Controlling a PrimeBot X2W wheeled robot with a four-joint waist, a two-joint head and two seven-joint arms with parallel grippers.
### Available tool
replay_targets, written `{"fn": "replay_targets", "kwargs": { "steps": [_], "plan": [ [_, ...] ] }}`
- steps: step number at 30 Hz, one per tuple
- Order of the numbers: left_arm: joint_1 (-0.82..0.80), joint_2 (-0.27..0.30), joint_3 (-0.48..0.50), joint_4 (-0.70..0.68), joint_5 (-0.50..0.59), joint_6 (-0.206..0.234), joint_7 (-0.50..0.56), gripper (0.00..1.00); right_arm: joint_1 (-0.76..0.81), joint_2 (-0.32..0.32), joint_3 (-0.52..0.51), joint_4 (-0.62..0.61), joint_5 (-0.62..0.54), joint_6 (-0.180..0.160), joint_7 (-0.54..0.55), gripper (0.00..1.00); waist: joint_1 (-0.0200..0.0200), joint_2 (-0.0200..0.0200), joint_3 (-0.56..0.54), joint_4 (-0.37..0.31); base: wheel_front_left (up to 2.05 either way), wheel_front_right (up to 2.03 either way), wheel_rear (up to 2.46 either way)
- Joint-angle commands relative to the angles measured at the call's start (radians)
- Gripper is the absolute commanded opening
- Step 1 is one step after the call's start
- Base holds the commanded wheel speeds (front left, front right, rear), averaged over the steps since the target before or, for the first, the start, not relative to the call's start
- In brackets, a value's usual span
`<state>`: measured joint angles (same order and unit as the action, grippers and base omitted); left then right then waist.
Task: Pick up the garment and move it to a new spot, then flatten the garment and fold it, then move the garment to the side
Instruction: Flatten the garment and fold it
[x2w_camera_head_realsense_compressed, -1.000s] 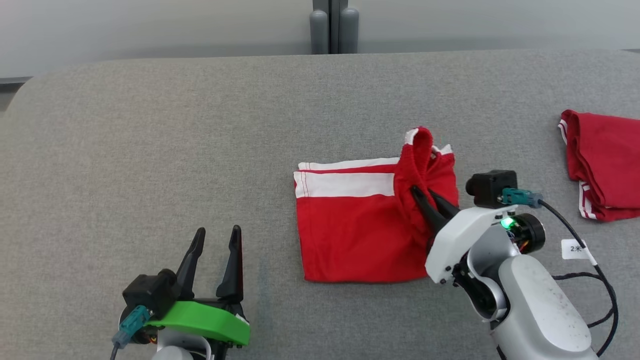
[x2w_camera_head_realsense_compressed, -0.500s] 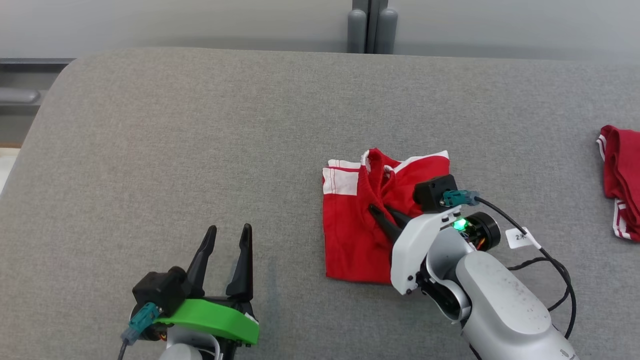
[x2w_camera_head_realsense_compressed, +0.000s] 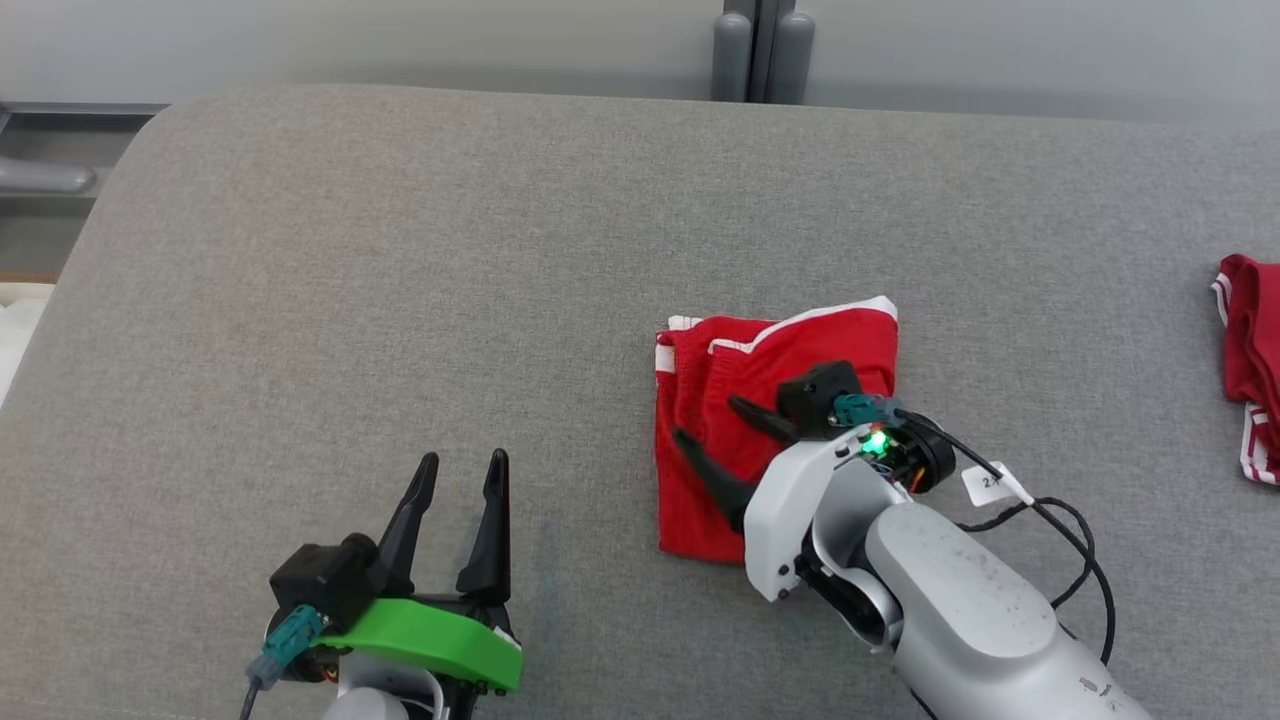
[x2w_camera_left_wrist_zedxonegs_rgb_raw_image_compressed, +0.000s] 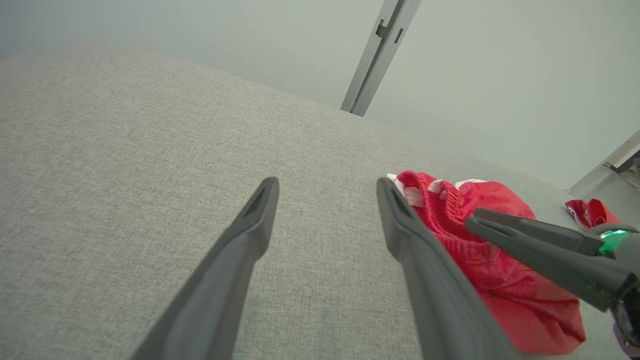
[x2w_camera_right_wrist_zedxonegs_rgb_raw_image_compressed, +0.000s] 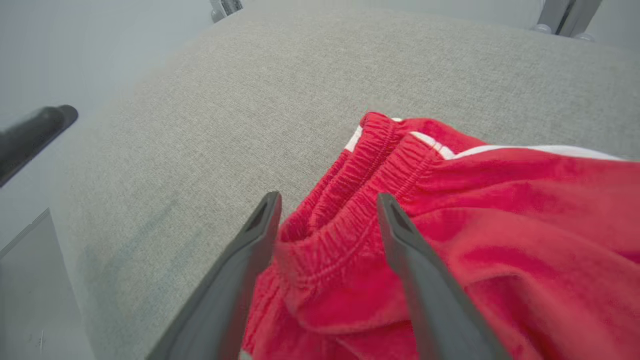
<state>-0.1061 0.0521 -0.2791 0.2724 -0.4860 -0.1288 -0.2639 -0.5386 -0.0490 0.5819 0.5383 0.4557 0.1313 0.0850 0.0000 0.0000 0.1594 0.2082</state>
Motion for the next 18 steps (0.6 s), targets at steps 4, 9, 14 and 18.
{"fn": "replay_targets", "kwargs": {
  "steps": [4,9,14,18],
  "plan": [
    [-0.014,-0.001,0.002,0.002,0.007,-0.003,0.000,1.00,-0.013,-0.004,0.038,-0.024,0.013,-0.001,-0.045,1.00,0.0000,0.0000,-0.007,-0.022,0.00,0.00,0.00],
    [-0.028,-0.001,-0.002,-0.005,0.020,-0.003,0.000,1.00,-0.018,-0.004,0.013,-0.034,-0.034,-0.001,-0.106,1.00,0.0000,0.0000,-0.017,-0.047,0.00,0.00,0.00],
    [-0.051,0.003,-0.008,-0.009,0.039,-0.003,0.000,1.00,-0.003,-0.004,-0.088,-0.045,-0.122,-0.001,-0.200,1.00,0.0000,0.0000,-0.033,-0.076,0.00,0.00,0.00],
    [-0.066,0.006,-0.001,-0.009,0.056,-0.003,0.000,1.00,0.030,-0.004,-0.204,-0.061,-0.198,-0.001,-0.283,1.00,0.0000,0.0000,-0.048,-0.103,0.00,0.00,0.00]
  ]
}}
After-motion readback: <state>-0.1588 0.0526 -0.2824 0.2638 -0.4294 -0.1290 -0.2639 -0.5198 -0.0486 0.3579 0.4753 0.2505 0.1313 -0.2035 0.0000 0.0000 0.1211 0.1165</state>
